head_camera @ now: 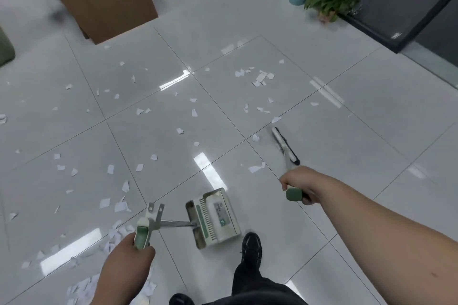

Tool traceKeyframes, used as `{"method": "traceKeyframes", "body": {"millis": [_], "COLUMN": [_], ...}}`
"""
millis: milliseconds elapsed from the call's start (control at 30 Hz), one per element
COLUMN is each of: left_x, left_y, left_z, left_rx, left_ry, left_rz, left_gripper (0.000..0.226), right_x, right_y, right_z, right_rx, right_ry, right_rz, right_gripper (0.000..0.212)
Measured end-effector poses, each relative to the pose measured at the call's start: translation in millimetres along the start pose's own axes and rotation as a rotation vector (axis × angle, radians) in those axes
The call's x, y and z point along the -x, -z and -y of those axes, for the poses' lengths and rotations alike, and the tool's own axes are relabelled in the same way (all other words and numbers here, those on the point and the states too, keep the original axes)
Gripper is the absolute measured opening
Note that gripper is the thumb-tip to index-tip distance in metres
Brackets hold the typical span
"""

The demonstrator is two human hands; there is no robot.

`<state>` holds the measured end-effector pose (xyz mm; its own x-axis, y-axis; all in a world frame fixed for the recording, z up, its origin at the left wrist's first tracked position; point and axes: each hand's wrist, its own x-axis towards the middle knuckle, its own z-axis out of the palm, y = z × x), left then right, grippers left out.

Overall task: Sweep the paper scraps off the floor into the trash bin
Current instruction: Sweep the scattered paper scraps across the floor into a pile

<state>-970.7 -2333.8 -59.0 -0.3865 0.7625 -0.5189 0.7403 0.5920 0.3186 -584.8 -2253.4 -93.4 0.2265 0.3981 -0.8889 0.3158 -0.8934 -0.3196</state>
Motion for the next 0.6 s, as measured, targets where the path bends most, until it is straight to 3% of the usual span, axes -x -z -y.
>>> {"method": "traceKeyframes", "body": {"millis": [267, 600], "left_x": [9.8, 34.3], "left_y": [-2.2, 12.1], "left_z": [6.1, 76.0], "left_rx": [0.06, 0.158], "left_ry": [0.072, 0.173], "left_rz": [0.003, -0.025], "left_gripper": [0.007, 0.008], "right_x": [24.2, 89.3], "right_y": [-53.6, -162.9], "right_z": [-4.2, 34.9], "right_rx": [0.126, 0.205], "right_ry": [0.075, 0.149], "right_rz": [0.179, 0.427], "right_gripper": [0.021, 0.013]}}
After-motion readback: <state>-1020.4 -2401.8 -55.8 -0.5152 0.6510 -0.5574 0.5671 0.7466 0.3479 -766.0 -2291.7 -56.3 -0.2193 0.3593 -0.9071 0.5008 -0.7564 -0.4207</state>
